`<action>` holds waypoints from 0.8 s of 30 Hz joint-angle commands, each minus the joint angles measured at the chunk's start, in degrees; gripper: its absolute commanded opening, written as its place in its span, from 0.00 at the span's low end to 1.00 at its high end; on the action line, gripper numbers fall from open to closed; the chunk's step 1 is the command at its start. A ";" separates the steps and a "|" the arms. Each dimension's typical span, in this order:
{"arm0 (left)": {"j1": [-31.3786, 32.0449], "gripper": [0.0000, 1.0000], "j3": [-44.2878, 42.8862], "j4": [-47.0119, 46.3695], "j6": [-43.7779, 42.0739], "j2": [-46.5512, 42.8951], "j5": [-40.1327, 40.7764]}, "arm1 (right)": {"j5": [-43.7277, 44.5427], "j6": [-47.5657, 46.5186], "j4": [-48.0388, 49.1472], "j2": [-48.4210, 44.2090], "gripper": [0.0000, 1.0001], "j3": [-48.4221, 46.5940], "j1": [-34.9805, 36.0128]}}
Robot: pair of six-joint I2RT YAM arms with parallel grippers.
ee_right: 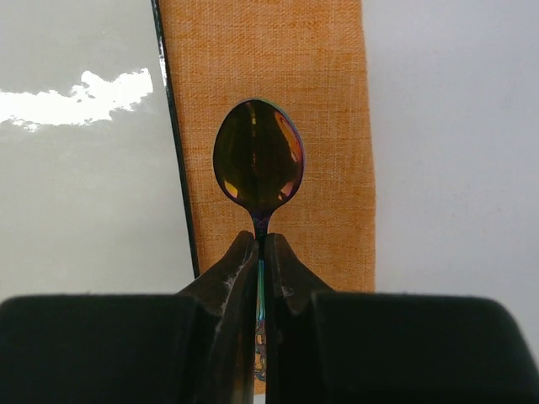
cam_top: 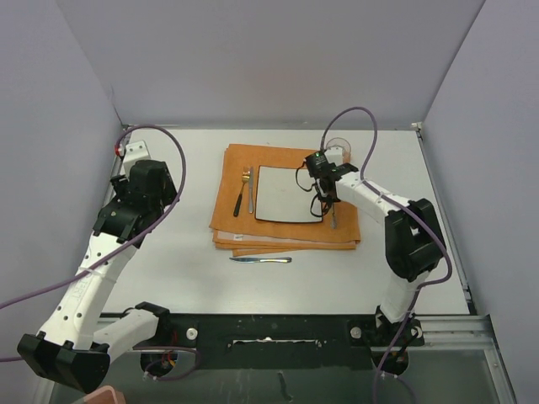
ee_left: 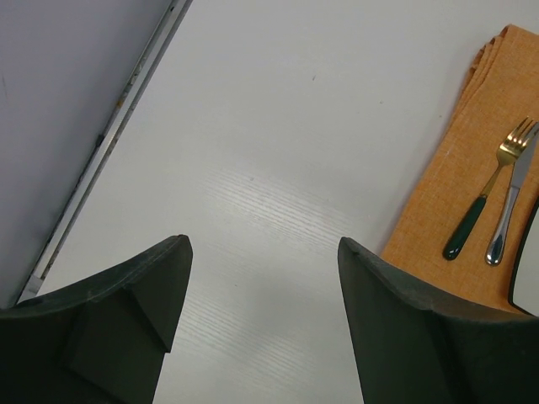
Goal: Set the dinner table for one person
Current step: Place the spoon on the napkin.
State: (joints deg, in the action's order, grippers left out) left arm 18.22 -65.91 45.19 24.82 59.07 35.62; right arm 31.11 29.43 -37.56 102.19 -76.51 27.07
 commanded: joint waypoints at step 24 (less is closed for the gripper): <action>1.27 0.68 -1.49 -1.50 -1.34 -1.31 1.58 | -3.04 -5.10 5.17 15.25 0.00 -15.05 -4.52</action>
State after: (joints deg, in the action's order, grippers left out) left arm 19.11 -65.91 45.23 24.62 59.02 35.46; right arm 27.94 25.26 -34.33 116.64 -87.33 22.90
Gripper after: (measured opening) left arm 0.686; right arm 0.036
